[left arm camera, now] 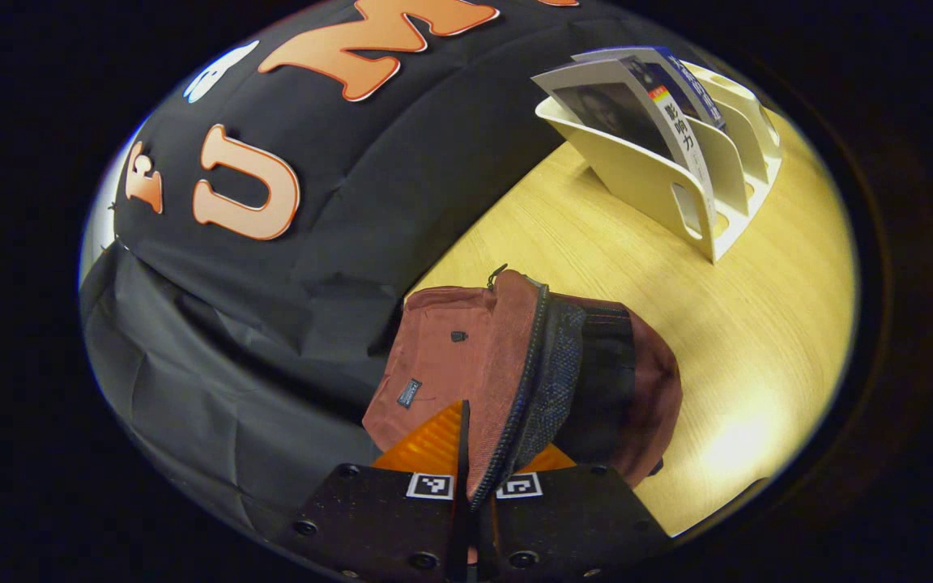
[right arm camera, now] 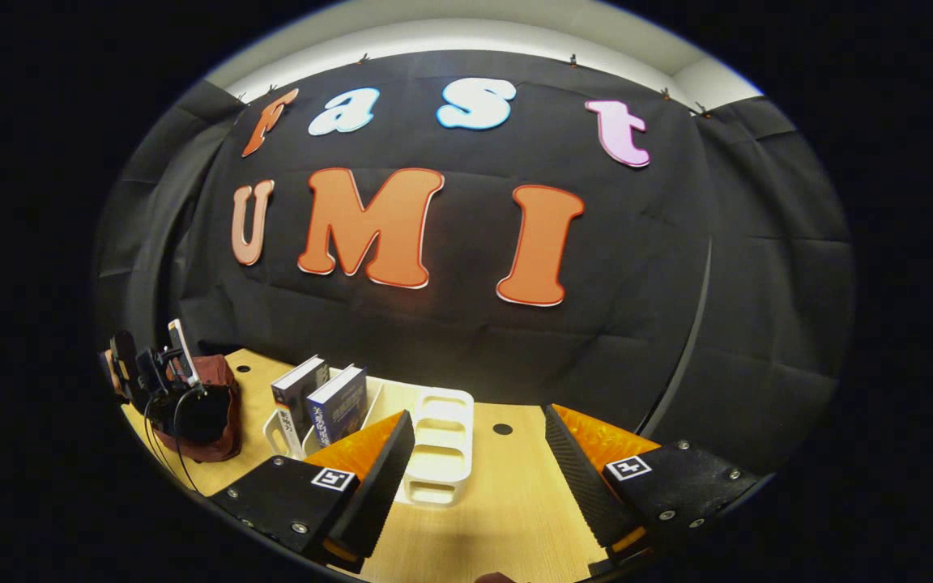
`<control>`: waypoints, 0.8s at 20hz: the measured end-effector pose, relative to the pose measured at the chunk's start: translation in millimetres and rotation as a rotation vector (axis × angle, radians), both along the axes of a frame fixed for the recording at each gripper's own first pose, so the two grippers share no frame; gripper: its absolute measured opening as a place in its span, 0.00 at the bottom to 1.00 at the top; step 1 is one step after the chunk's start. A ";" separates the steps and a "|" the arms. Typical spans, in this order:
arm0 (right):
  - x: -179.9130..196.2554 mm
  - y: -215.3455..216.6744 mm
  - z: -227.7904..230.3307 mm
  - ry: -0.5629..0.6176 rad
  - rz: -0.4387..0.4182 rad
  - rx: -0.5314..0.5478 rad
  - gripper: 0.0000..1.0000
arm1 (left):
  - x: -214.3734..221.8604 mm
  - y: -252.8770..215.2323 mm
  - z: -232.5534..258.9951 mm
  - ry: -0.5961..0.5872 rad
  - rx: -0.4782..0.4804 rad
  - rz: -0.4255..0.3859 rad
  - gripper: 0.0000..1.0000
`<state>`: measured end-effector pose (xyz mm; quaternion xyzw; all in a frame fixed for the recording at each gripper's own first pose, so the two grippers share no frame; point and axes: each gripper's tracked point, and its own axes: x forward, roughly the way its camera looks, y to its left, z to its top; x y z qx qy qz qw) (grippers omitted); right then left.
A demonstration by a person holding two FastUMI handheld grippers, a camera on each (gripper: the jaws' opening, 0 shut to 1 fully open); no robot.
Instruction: Open the schoolbag, grab two books from the bookshelf and put them into the schoolbag.
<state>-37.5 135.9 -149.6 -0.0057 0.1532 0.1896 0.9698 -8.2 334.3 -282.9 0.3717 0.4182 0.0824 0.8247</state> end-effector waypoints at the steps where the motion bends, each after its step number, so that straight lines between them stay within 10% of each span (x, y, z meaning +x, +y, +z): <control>1: -0.2 7.8 0.6 0.001 0.021 -0.008 0.96 | 1.8 2.2 3.1 0.017 -0.027 0.004 0.00; 16: -14.9 214.6 -1.8 0.278 0.052 -0.119 0.97 | 38.5 39.3 19.6 0.405 -0.519 -0.253 0.00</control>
